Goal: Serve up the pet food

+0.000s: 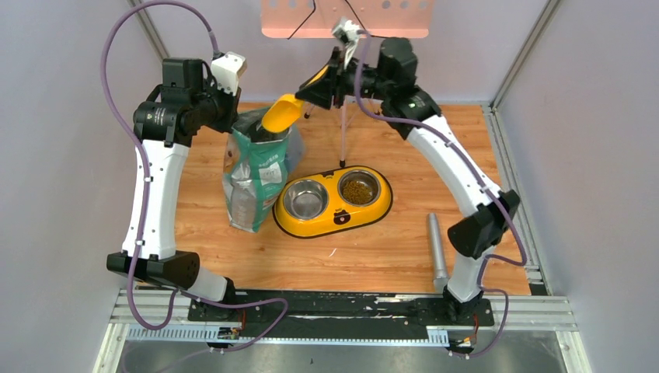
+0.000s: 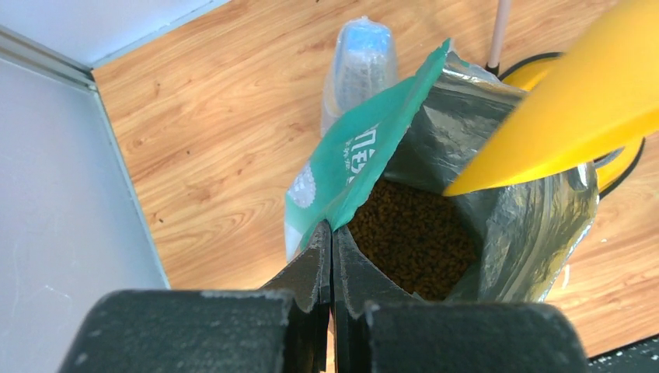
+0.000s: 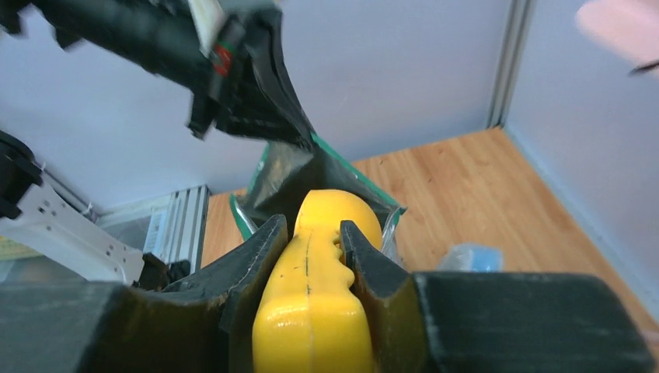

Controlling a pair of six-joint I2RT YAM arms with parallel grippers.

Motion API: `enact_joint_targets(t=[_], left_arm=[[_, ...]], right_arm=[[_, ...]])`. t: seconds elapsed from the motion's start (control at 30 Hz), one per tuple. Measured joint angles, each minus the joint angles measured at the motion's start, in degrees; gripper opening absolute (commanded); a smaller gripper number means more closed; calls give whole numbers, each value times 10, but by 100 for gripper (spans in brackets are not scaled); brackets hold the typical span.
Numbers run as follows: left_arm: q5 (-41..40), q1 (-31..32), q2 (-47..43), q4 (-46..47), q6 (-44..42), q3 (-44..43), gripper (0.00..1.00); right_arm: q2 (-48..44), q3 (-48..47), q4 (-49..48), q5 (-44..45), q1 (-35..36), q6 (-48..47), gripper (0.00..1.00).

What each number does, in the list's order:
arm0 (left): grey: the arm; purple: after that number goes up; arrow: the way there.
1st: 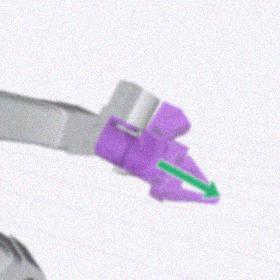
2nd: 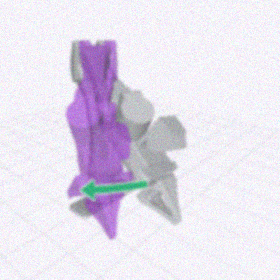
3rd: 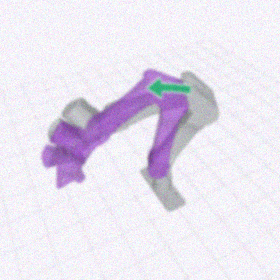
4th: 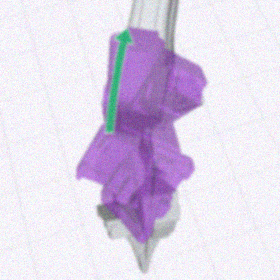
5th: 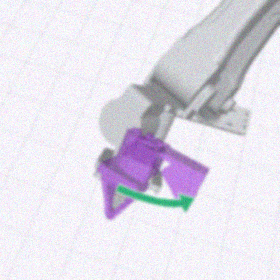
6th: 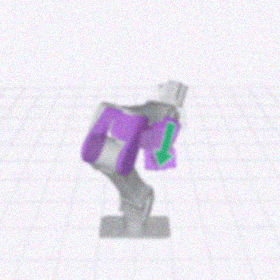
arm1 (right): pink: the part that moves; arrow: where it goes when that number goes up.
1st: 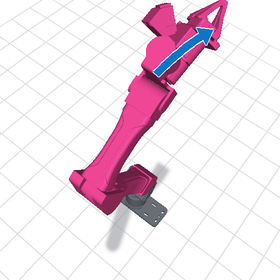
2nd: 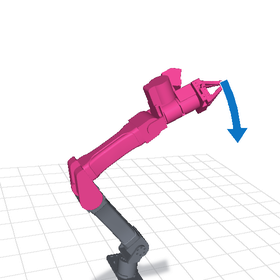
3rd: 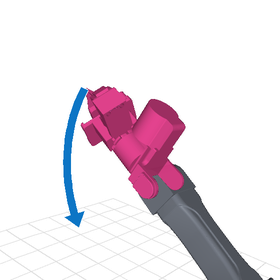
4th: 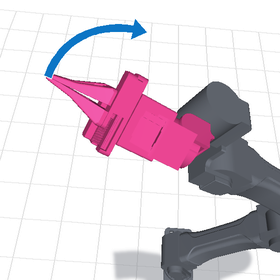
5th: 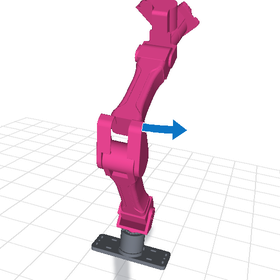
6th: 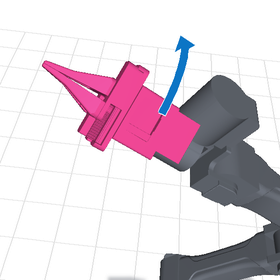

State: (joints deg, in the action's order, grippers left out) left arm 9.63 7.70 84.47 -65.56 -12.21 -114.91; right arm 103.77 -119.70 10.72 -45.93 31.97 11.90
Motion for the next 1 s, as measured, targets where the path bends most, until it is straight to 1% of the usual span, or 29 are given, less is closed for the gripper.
enact_joint_targets(t=[0.13,0.27,0.43,0.6,0.8,1.0], left_arm=[[20,0,0,0,7,0,0],[55,-1,-3,0,14,2,0],[96,-2,-43,33,30,59,0],[125,-2,-79,69,47,109,0],[133,-6,-82,101,60,131,0],[132,-7,-89,127,72,158,0]], right_arm=[[53,8,30,-13,26,-45,0],[84,6,65,-12,54,-102,0],[134,-47,129,-6,86,-156,0],[184,-94,163,12,110,-194,0],[202,-103,164,66,125,-236,0],[196,-23,101,113,145,-292,0]])
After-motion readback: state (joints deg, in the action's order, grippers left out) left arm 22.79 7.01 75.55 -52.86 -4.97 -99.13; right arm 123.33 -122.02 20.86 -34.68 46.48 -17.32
